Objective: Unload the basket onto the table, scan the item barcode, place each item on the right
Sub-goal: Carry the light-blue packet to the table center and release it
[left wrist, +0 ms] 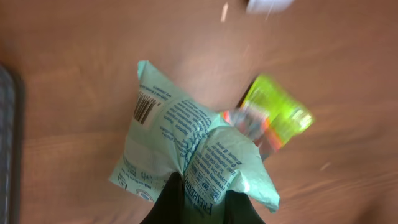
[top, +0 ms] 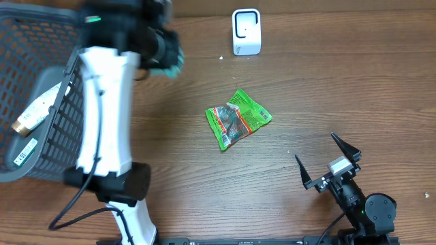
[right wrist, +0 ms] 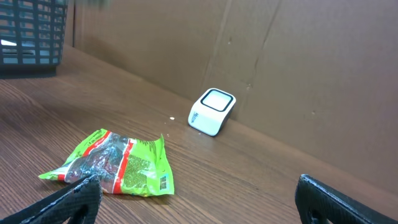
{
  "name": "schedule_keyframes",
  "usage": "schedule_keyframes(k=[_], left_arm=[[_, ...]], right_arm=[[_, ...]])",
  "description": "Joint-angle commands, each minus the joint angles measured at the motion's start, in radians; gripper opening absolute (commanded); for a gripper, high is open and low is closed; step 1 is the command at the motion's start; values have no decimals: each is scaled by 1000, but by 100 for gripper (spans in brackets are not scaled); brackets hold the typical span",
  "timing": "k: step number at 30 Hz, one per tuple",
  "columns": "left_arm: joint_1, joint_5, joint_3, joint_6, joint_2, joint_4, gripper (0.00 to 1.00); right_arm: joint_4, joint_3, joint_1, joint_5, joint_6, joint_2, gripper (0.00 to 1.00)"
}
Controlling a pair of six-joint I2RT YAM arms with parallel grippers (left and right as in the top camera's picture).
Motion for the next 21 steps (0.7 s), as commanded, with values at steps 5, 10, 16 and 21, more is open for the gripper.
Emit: schedule_keyframes(k=[5,10,16,21], left_arm=[[-128,-169,-458,9,14,195,4],[-130,-121,-687,13,14,371,4],[-137,28,-838,24,14,531,9],[-140,29,-856,-14,14,541,51]], right_arm=[[5,-11,6,6,12,-8,100],[6,-11,6,6,12,-8,100],[5,-11,6,6,12,-8,100],[5,-11,6,6,12,-8,100]])
